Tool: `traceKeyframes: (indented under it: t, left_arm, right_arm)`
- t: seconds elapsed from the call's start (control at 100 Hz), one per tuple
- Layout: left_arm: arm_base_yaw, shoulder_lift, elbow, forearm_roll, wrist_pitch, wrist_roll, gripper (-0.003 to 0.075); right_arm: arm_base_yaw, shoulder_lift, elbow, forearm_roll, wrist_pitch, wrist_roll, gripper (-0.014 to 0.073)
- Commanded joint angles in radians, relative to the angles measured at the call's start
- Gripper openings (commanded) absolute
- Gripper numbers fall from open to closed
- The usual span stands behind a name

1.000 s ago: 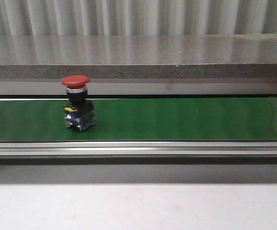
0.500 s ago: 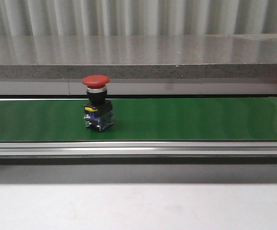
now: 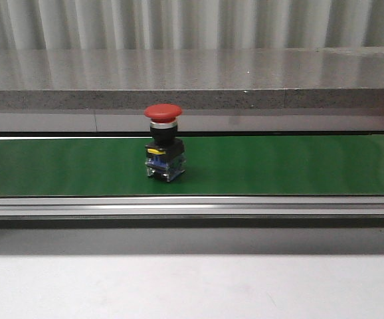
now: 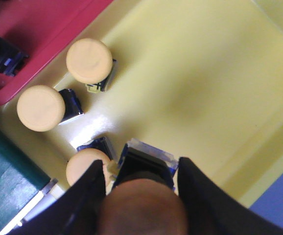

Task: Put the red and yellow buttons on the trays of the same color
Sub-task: 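Lower the yellow button into the yellow tray and open the right gripper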

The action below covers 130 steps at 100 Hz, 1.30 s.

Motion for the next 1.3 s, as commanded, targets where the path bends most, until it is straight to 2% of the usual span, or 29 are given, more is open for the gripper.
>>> traceKeyframes:
  t: [0.0,0.54,0.61,0.76,0.92,1.29]
  left_arm:
    - [-0.009,0.002,-0.026,-0.025,-0.059,0.001,-0.002]
    - [-0.009,0.002,-0.026,-0.025,-0.059,0.001,-0.002]
    - [-0.009,0.002,-0.026,-0.025,-0.059,0.001,-0.002]
    - [-0.009,0.002,-0.026,-0.025,-0.059,0.001,-0.002]
    - [-0.009,0.002,-0.026,-0.025,-0.059,0.001,-0.002]
    - [-0.009,0.002,-0.026,-0.025,-0.059,0.001,-0.002]
  right_arm:
    - [-0.006,-0.001,-0.003,-0.016,-0.079,0.003,0.0121]
    - [-0.006,0.242,0.002,-0.014,-0.183,0.043,0.0128]
    - [-0.006,0.261,0.002,-0.017,-0.185,0.043,0.0169]
    - [-0.006,0.294,0.002,-0.018,-0.186,0.043,0.0325]
    - [-0.006,0.301,0.002,-0.018,-0.186,0.044,0.0428]
    - [-0.006,0.268,0.002,-0.035,-0.191,0.044,0.0439]
